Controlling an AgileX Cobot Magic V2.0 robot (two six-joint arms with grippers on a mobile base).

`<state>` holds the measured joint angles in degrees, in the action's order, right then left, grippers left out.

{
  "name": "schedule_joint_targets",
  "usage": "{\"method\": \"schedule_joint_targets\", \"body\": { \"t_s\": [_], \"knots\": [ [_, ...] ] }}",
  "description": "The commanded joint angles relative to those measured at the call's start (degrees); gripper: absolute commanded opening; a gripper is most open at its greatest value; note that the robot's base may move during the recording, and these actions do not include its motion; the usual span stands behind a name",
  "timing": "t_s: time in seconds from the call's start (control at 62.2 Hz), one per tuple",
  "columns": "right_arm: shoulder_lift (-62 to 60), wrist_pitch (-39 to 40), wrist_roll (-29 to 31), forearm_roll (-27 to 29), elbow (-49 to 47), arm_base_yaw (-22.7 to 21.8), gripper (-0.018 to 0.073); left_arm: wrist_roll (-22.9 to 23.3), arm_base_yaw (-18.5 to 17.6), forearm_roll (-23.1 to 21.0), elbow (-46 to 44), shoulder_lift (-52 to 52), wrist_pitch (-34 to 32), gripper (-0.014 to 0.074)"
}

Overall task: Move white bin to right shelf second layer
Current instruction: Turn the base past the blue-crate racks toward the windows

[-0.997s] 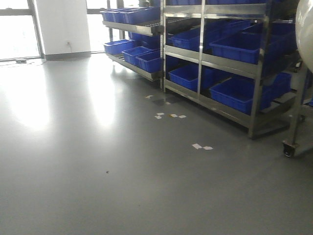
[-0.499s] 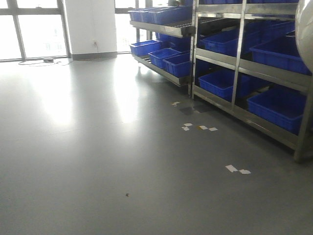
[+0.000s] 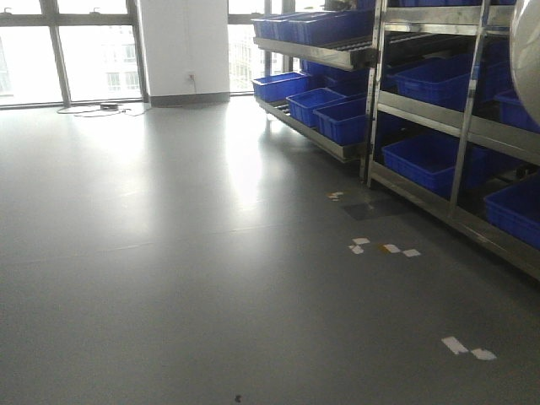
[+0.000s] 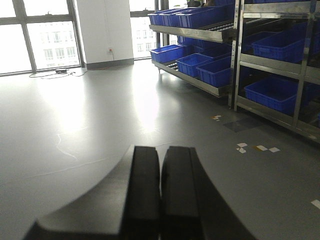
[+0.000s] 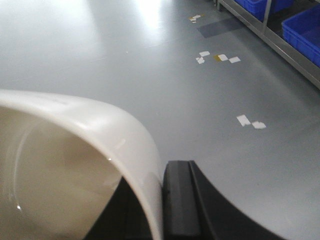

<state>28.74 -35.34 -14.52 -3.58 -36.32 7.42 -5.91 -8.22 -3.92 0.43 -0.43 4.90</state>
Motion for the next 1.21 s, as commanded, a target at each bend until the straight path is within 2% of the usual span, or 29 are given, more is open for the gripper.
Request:
{"method": "schedule_joint_targets", "body": {
  "t_s": [0.0, 1.19],
  "knots": [
    [0.28, 5.46, -0.13, -0.28, -1.86, -0.32, 0.0057, 0.20, -0.46, -0.31, 2.11, -0.80, -4.90, 0.0085],
    [0.28, 5.46, -0.13, -0.28, -1.86, -0.27, 0.0057, 0.20, -0.46, -0.31, 2.11, -0.80, -4.90, 0.0085]
  ]
}}
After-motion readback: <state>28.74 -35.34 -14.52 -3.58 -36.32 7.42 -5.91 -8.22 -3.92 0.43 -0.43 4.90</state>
